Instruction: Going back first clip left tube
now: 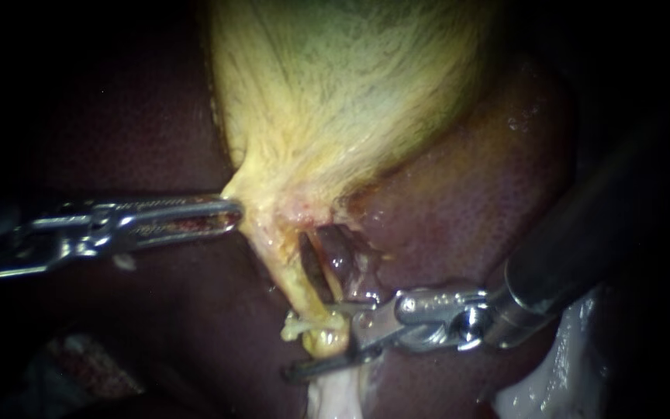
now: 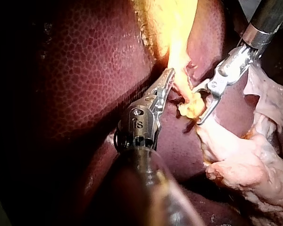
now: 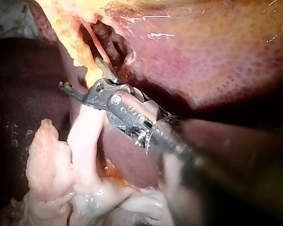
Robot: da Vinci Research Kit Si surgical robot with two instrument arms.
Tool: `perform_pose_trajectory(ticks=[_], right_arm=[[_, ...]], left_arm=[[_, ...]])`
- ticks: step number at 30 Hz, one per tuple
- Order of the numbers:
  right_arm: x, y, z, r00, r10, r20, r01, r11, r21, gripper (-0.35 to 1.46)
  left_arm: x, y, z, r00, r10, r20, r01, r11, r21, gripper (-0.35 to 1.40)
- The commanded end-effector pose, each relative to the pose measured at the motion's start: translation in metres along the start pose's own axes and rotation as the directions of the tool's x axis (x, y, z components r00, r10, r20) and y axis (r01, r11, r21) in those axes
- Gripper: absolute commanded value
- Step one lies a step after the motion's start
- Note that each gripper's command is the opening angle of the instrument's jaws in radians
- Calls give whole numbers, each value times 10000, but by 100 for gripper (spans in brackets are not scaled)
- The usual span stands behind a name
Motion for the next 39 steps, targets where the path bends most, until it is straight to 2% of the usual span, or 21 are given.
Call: perform_pose_trajectory(ticks=[1, 8, 13, 25, 35, 39], right_arm=[[0, 0, -1, 9999, -164, 14, 164, 9999, -26, 60], [1, 3, -8, 9954, -953, 27, 953, 9954, 8, 60], [3, 5, -15, 9932, -1160, 26, 1160, 9932, -36, 60], [2, 1, -45, 9947, -1025, 13, 1025, 9946, -163, 60], [18, -7, -107, 9949, -1006, -42, 1006, 9949, -81, 60], [28, -5, -135, 9932, -1160, 26, 1159, 9906, -729, 60]], left_arm=[[0, 0, 0, 10000, 2, 0, -2, 10000, 1, -35], [0, -1, 0, 10000, 2, 0, -2, 10000, 1, -35], [0, -1, -1, 10000, 1, 1, -1, 10000, -1, -35], [0, -1, -2, 10000, 3, -1, -3, 10000, 3, -35], [2, -1, -1, 10000, 13, 5, -13, 10000, -7, -35], [4, 0, 1, 10000, 23, 10, -23, 10000, -14, -35]])
